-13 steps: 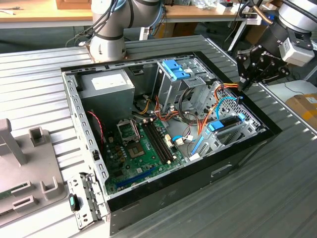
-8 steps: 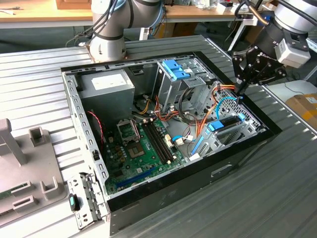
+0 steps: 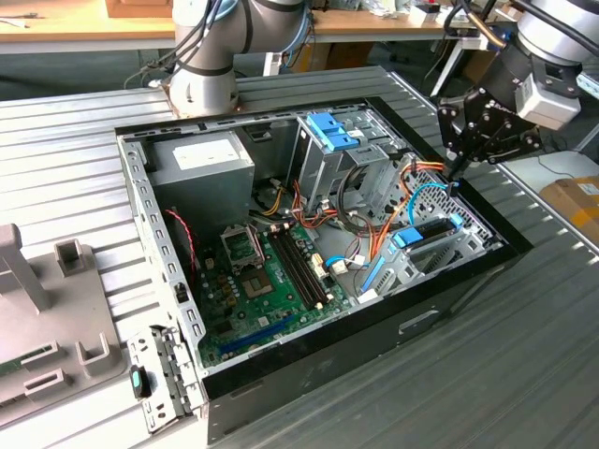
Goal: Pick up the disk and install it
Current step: 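Insert the first disk wire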
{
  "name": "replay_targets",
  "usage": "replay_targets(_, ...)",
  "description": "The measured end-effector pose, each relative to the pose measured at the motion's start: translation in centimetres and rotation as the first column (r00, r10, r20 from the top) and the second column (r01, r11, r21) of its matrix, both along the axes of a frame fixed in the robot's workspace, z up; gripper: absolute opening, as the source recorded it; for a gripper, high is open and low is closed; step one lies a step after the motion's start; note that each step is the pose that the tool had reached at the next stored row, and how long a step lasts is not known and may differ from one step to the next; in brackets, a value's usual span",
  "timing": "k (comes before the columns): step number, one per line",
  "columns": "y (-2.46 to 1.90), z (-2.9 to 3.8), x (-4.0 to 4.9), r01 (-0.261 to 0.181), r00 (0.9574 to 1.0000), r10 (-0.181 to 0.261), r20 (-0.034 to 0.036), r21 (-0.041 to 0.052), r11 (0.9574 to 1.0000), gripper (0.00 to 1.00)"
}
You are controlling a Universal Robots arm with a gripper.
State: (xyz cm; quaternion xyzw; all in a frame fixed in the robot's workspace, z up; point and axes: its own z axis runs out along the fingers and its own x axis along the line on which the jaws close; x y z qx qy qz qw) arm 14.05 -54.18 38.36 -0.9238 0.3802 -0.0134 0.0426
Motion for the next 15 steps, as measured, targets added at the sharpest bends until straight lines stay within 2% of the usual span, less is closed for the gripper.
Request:
replay_targets(5,-0.14,-0.07,0.00,0.045,0.9990,-0.045,0.0000,-0.0010,0.9990,0.16)
replay_targets(7,-0.32,-0.10,0.00,0.053,0.9986,-0.053,0.0000,-0.0012,0.9986,0.16)
replay_targets(9,-0.75,-0.11,0.00,0.058,0.9983,-0.058,0.0001,-0.0012,0.9983,0.16)
replay_targets(12,-0.78,-0.10,0.00,0.058,0.9983,-0.058,0.0001,-0.0014,0.9983,0.16)
replay_targets(15,-1.28,-0.21,0.00,0.070,0.9975,-0.070,0.0001,-0.0013,0.9975,0.16)
